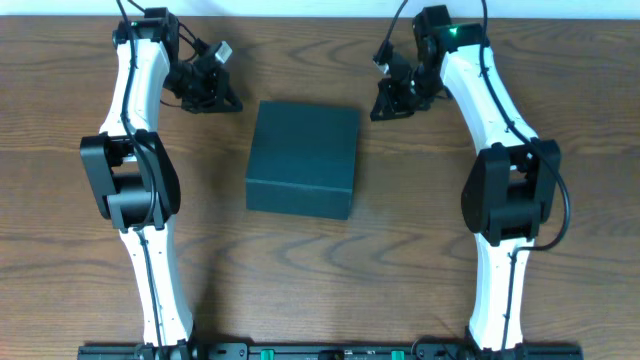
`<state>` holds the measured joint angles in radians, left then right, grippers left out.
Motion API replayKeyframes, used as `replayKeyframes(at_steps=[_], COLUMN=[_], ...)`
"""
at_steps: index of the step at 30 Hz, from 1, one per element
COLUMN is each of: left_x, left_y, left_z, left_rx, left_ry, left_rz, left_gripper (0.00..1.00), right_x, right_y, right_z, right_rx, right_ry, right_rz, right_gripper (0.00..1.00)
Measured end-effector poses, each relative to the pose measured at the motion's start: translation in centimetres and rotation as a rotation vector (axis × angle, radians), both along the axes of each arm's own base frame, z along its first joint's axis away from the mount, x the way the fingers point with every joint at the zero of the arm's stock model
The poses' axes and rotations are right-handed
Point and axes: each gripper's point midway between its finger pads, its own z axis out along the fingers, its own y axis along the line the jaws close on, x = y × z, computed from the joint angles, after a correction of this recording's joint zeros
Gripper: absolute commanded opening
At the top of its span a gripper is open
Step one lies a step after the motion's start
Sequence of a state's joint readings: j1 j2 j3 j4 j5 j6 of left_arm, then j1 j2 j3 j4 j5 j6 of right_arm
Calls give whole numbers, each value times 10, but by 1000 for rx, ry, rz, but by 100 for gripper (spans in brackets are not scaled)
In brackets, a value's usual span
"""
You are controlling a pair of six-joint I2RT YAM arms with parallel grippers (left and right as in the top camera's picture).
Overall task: Pack container
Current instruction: 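Lower both grippers onto the back corners of the closed lid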
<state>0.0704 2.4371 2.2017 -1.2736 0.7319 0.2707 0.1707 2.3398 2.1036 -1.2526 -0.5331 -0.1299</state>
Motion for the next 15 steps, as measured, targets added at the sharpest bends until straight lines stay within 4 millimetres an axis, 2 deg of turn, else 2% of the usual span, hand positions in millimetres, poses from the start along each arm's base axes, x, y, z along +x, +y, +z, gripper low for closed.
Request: replayKeyframes(at_steps=[3, 7, 11, 15], left_x=[-17, -33, -45, -48], left_y=[-2, -11, -37, -42], left_z=[-20, -33, -38, -39], left_rx=[-5, -14, -5, 8], left_ry=[78, 142, 165, 170], left_rz=[-2, -18, -80, -96], left_gripper=[6, 6, 6, 6], right_x=[-10, -14, -11, -4], right_y=[-3, 4, 24, 23], right_z=[-13, -21, -24, -26], right_rx=[-24, -18, -6, -27], right_ry=[50, 55, 7, -28], right_rz=[-14, 0, 42, 43], right_gripper=[1, 1, 1, 2])
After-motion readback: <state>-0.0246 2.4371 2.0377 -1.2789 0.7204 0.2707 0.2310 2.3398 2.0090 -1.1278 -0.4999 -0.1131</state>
